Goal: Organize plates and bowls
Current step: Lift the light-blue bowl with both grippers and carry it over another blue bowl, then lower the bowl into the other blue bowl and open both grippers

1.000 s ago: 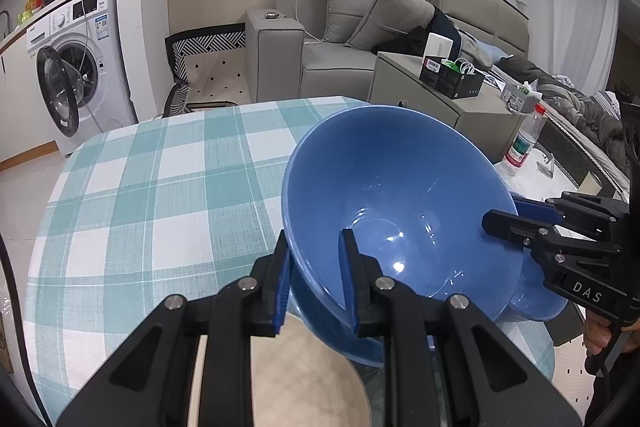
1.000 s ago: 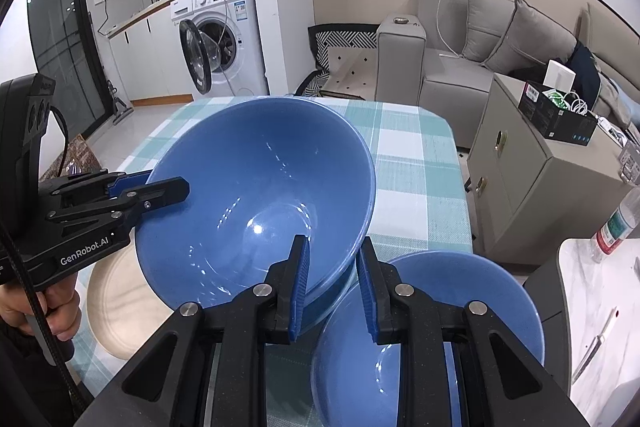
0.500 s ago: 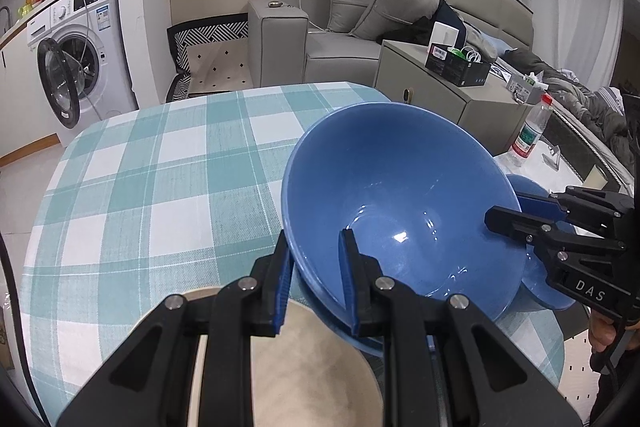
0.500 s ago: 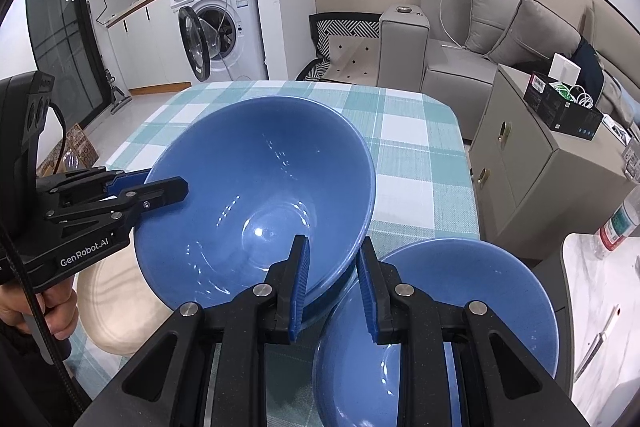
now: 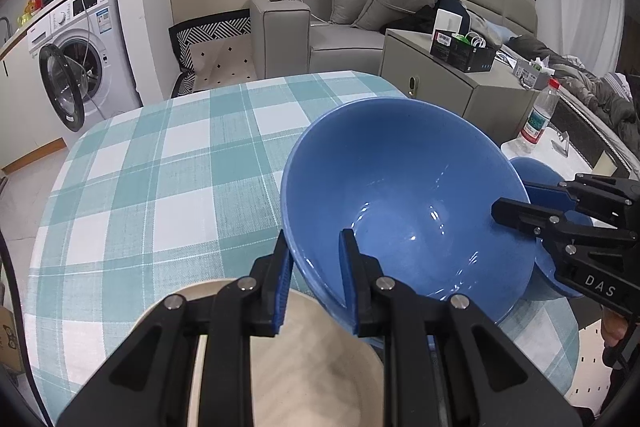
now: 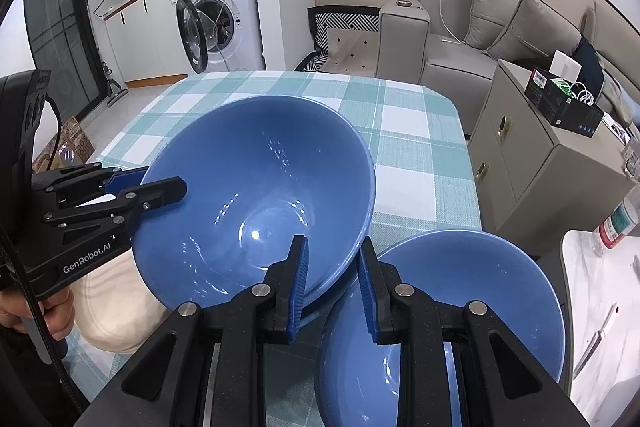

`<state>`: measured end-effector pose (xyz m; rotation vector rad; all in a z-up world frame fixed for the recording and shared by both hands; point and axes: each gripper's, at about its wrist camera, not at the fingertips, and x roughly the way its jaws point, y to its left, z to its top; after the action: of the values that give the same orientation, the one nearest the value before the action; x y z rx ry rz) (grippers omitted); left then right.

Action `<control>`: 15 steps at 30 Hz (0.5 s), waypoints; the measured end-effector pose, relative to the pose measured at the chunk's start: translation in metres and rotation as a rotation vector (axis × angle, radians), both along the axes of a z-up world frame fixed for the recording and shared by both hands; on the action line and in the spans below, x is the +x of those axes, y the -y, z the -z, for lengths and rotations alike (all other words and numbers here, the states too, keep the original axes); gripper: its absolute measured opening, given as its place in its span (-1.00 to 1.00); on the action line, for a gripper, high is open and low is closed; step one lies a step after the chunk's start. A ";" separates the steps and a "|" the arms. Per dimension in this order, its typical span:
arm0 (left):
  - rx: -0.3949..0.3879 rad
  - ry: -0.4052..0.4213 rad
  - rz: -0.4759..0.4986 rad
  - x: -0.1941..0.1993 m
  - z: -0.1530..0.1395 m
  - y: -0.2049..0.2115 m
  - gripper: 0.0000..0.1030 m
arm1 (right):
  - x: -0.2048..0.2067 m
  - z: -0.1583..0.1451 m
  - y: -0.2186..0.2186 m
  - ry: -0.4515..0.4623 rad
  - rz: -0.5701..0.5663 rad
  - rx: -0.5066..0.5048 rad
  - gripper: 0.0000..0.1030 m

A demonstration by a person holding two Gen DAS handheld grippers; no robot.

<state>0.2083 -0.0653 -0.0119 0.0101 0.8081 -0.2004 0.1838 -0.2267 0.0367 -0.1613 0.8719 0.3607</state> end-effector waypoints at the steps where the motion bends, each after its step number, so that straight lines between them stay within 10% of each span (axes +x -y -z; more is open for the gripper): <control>1: 0.005 0.001 -0.001 0.000 0.000 0.000 -0.60 | 0.000 0.000 0.000 0.000 0.000 -0.003 -0.53; 15: 0.026 -0.008 -0.005 0.002 0.005 0.002 -0.57 | -0.003 0.005 -0.003 0.007 0.004 -0.018 -0.45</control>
<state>0.2101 -0.0672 -0.0171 0.0323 0.8189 -0.1855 0.1813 -0.2234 0.0315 -0.1776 0.8686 0.3487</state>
